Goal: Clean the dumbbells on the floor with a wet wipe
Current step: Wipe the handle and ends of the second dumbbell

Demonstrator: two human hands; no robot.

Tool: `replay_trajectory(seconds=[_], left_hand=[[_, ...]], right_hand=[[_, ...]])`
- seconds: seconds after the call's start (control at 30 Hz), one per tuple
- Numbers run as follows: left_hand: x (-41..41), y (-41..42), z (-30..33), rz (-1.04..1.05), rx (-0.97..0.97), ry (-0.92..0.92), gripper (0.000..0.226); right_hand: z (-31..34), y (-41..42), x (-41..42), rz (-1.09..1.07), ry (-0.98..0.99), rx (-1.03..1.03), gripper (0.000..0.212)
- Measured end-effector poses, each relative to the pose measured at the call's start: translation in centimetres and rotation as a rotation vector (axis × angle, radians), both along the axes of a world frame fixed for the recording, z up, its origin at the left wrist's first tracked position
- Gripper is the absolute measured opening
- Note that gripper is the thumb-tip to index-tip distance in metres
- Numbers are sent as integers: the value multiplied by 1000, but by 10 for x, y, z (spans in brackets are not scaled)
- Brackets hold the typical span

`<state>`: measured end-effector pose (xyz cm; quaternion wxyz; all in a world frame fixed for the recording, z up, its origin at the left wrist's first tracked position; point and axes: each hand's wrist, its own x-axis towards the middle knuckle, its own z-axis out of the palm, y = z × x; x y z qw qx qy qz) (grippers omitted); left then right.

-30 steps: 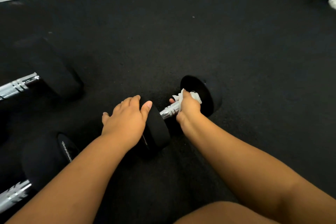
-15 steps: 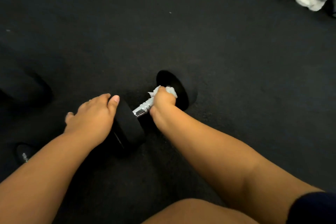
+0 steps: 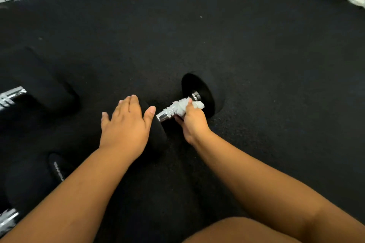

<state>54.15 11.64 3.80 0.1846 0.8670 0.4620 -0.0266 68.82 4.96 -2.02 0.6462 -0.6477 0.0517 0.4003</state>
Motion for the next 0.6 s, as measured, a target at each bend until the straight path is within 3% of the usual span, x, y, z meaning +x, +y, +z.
replay_trajectory(seconds=[0.17,0.23,0.33,0.4,0.47,0.6], left_hand=[[1,7,2,7,-33,12,70],[1,9,2,16,-44,2,70],[1,9,1,22,-61,-15,70],[1,8,1,23,-63,-18,70],[1,8,2,21,-66,-13,70],[0,10,3,16,-79,-3,69]], right_hand=[[22,-29,-17,132,-187,-103,28],[34,-41,-21,249,-358,-191,33],[31,-42,-7,341,-921,-386,36],[25,-28,10,441,-1331,-487,18],[23,-11,22,629,-1523,-441,14],[19,-15,24,1221,-1515,-346,61]])
